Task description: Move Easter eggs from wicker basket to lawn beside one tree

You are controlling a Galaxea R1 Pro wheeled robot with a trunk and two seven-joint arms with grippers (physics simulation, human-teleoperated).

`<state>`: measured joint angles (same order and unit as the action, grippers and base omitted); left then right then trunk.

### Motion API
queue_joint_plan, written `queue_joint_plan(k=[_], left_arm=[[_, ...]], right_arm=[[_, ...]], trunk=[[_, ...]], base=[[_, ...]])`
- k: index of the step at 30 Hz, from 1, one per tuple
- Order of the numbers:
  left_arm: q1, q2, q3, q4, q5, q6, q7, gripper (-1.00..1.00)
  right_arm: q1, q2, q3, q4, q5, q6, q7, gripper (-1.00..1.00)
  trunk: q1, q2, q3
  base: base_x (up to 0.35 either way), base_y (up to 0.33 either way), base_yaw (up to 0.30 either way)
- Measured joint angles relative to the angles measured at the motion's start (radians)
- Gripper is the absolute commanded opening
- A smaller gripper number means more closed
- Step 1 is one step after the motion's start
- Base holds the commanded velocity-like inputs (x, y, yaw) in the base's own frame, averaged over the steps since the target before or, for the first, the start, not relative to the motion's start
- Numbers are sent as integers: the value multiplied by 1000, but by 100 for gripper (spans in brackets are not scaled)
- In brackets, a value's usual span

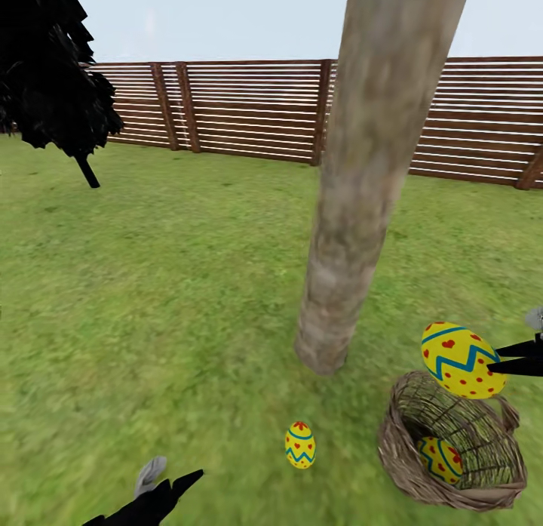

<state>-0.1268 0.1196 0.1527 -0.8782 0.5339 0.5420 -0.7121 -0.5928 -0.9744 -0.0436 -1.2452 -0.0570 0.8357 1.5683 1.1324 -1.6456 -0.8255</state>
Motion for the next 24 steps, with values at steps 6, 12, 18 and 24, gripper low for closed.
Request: queue_joint_plan(k=[6, 12, 18, 24], left_arm=[[0, 0, 0, 0, 0, 0, 0, 100], [0, 0, 0, 0, 0, 0, 0, 100], [0, 0, -1, 0, 0, 0, 1, 100], [0, -1, -2, 0, -1, -1, 2, 100]], right_arm=[[0, 2, 0, -1, 1, -1, 0, -100], [0, 13, 1, 0, 2, -1, 0, -100], [0, 26, 1, 1, 4, -1, 0, -100], [0, 37, 2, 4, 5, -1, 0, -100]], trunk=[[0, 0, 0], [0, 0, 0], [0, 0, 0], [0, 0, 0]], base=[[0, 307, 0], [0, 307, 0], [0, 307, 0], [0, 306, 0]])
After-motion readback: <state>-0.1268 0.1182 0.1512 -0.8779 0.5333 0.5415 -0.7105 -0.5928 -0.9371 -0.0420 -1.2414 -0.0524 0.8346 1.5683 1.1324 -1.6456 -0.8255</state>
